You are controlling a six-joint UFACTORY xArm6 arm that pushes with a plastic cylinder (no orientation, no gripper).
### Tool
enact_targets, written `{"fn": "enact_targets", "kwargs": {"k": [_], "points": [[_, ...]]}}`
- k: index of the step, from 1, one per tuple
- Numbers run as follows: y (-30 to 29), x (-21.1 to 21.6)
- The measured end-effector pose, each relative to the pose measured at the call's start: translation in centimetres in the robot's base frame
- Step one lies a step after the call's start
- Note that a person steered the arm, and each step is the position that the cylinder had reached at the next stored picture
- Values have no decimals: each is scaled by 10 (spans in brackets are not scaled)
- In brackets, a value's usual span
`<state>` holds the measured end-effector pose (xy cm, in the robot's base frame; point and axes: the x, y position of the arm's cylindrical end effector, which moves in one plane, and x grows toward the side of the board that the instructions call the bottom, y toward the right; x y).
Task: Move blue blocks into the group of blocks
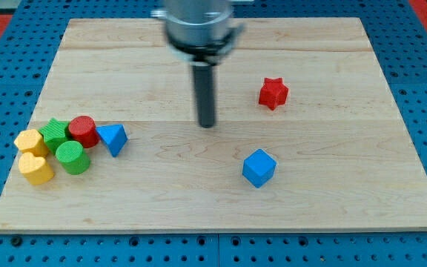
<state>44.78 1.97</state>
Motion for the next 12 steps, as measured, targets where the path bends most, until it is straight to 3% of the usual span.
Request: {"fn": "enact_targets", "kwargs": {"k": [1, 2, 4, 5, 7, 9, 10, 12], "points": [[85, 14], [124, 57], [22, 110], [-30, 81], [9, 60], [17, -7], [2, -17], [-64, 21]]}}
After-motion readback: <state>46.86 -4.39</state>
